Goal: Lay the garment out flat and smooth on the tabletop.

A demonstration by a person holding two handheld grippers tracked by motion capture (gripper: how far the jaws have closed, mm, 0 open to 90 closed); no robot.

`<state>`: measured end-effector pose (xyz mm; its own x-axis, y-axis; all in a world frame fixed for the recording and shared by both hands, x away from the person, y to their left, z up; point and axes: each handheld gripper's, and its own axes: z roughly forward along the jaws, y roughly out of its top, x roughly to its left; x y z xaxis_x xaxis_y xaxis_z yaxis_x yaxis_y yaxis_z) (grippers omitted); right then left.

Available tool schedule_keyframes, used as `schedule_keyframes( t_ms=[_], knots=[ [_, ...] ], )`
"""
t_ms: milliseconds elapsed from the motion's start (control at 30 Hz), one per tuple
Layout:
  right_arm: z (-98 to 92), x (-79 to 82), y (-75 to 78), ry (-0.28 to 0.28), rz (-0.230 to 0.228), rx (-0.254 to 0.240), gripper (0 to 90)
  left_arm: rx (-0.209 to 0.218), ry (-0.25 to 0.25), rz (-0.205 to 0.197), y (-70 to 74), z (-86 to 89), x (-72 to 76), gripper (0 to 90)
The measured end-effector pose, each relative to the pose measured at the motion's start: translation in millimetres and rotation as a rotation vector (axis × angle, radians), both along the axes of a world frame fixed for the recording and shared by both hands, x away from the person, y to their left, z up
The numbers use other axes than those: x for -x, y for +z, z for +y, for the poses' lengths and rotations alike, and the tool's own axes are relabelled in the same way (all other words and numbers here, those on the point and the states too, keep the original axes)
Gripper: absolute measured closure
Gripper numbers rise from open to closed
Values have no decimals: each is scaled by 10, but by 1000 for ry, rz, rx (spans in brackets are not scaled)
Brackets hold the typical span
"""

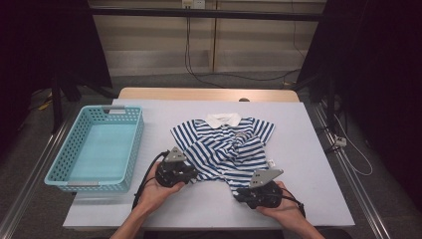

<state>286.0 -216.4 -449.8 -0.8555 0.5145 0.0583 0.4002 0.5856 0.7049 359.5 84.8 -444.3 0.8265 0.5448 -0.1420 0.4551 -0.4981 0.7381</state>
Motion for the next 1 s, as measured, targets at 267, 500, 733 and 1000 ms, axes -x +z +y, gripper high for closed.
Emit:
schedule_keyframes(
  t_ms=[267, 500, 733, 1000],
  knots=[
    [22, 25, 12, 12, 10, -17, 763, -68, -100, 19, -19, -74, 116, 691],
    [40, 35, 11, 31, 16, -22, 766, -72, -95, 50, 4, -35, 161, 781],
    [47, 114, 39, 29, 14, -8, 768, -12, -98, 177, 15, 11, 403, 795],
    [63, 266, 68, 54, 40, -44, 769, 4, -150, 207, 51, 24, 656, 730]
  ],
)
